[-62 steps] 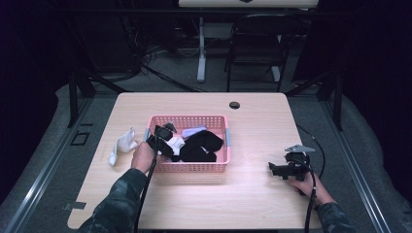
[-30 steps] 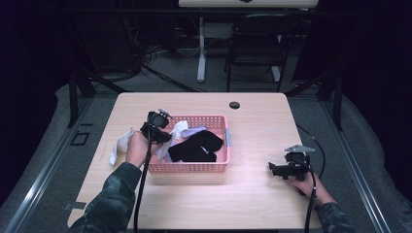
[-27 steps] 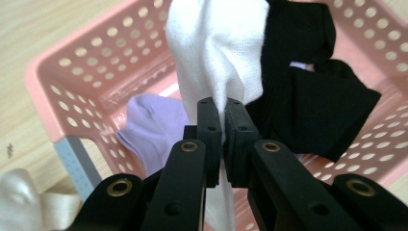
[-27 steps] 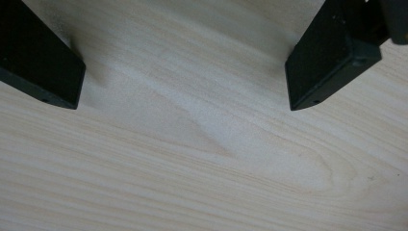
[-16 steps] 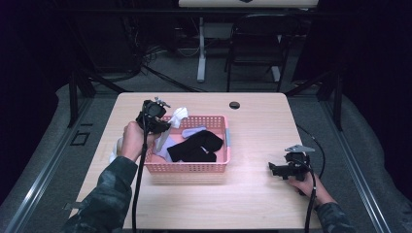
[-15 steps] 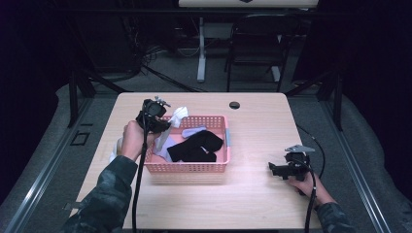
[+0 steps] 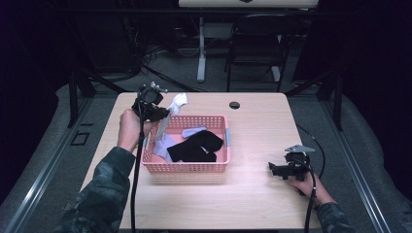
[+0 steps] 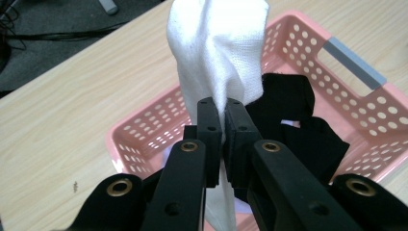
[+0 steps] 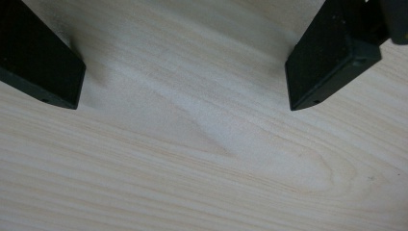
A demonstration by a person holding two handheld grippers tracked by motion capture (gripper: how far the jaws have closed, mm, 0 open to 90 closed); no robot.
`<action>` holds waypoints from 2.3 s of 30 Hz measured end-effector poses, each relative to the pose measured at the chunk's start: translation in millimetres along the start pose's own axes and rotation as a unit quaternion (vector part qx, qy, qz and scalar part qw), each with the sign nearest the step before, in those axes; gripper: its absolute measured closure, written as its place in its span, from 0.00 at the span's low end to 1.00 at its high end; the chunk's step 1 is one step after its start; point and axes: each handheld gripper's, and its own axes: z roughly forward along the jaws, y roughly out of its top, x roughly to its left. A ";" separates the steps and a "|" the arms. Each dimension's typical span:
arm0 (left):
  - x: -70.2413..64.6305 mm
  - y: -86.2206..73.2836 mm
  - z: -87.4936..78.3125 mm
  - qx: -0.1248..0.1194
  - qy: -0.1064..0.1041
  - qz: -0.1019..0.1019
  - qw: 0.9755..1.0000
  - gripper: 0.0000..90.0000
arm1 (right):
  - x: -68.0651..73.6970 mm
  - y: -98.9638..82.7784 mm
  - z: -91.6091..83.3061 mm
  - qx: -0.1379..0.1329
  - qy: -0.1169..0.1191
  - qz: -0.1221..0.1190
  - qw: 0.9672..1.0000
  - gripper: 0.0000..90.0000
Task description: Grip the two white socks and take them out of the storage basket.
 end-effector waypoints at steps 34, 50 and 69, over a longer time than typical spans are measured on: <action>84.5 -62.8 -39.8 -0.001 0.078 -0.100 0.992 0.96 | 0.0 0.0 0.1 0.000 0.001 0.000 1.000 0.00; 99.9 -106.9 -6.4 0.053 0.066 -0.138 0.987 0.96 | 0.0 0.0 0.1 0.000 0.001 0.000 1.000 0.00; 105.5 -147.3 58.5 0.113 0.042 -0.185 0.975 0.96 | 0.0 0.0 0.1 0.000 0.001 0.000 1.000 0.00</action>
